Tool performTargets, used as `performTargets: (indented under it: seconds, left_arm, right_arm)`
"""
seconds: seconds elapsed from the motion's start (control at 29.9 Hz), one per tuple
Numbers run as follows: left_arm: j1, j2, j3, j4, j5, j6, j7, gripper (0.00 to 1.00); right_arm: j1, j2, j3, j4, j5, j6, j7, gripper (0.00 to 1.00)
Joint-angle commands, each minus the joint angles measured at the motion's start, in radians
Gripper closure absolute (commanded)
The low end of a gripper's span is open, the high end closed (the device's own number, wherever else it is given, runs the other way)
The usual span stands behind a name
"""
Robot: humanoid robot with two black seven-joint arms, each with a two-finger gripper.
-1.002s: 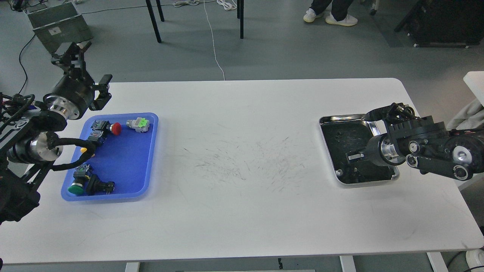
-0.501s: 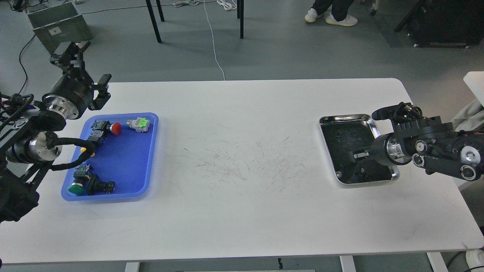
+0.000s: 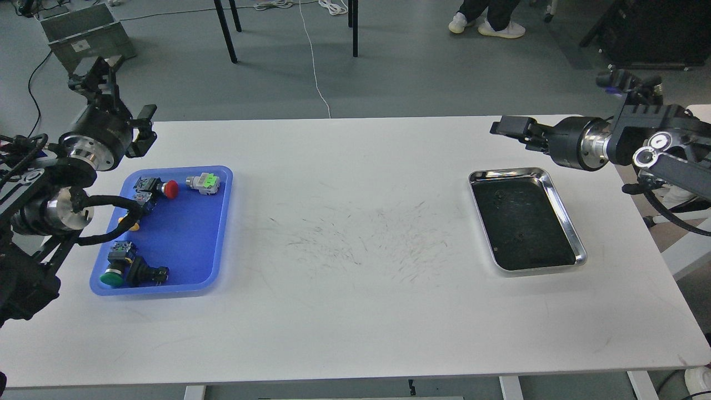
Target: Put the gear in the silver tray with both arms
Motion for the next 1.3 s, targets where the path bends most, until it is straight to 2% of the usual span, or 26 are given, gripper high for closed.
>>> performTargets:
  seconds: [0.0, 0.2, 0.3, 0.43, 0.57, 0.7, 0.97, 1.17, 1.27]
  left_arm:
    - [-0.046, 0.003, 0.002, 0.001, -0.004, 0.005, 0.015, 0.02]
    - [-0.109, -0.006, 0.007, 0.019, -0.015, -0.007, 0.034, 0.02]
    - [-0.11, -0.047, -0.01, 0.068, -0.015, -0.019, 0.034, 0.02]
    - [-0.12, -0.118, -0.028, 0.102, -0.016, -0.024, 0.034, 0.02]
    - [-0.107, -0.176, -0.106, 0.136, -0.052, -0.056, 0.036, 0.02]
    - [-0.091, -0.213, -0.13, 0.159, -0.075, -0.074, 0.034, 0.02]
    - [-0.057, -0.222, -0.131, 0.159, -0.132, -0.087, 0.033, 0.02]
    - [-0.055, -0.224, -0.113, 0.159, -0.127, -0.081, -0.011, 0.02]
    - [-0.054, -0.224, -0.111, 0.159, -0.125, -0.078, -0.015, 0.02]
  right_arm:
    - [-0.064, 0.011, 0.239, -0.015, 0.273, 0.009, 0.005, 0.07]
    - [-0.178, 0.07, 0.481, -0.041, 0.879, 0.014, 0.003, 0.06]
    - [-0.277, 0.093, 0.548, -0.084, 1.05, 0.05, 0.006, 0.04]
    - [-0.405, 0.197, 0.665, -0.164, 1.07, 0.13, 0.008, 0.04]
    - [-0.506, 0.276, 0.832, -0.206, 1.07, 0.132, 0.006, 0.03]
    - [-0.531, 0.346, 0.864, -0.201, 1.07, 0.139, 0.011, 0.01]
    - [-0.56, 0.363, 0.878, -0.195, 1.07, 0.139, 0.016, 0.01]
    - [-0.561, 0.362, 0.895, -0.187, 1.07, 0.133, 0.017, 0.01]
    - [-0.561, 0.362, 0.9, -0.186, 1.07, 0.132, 0.017, 0.01]
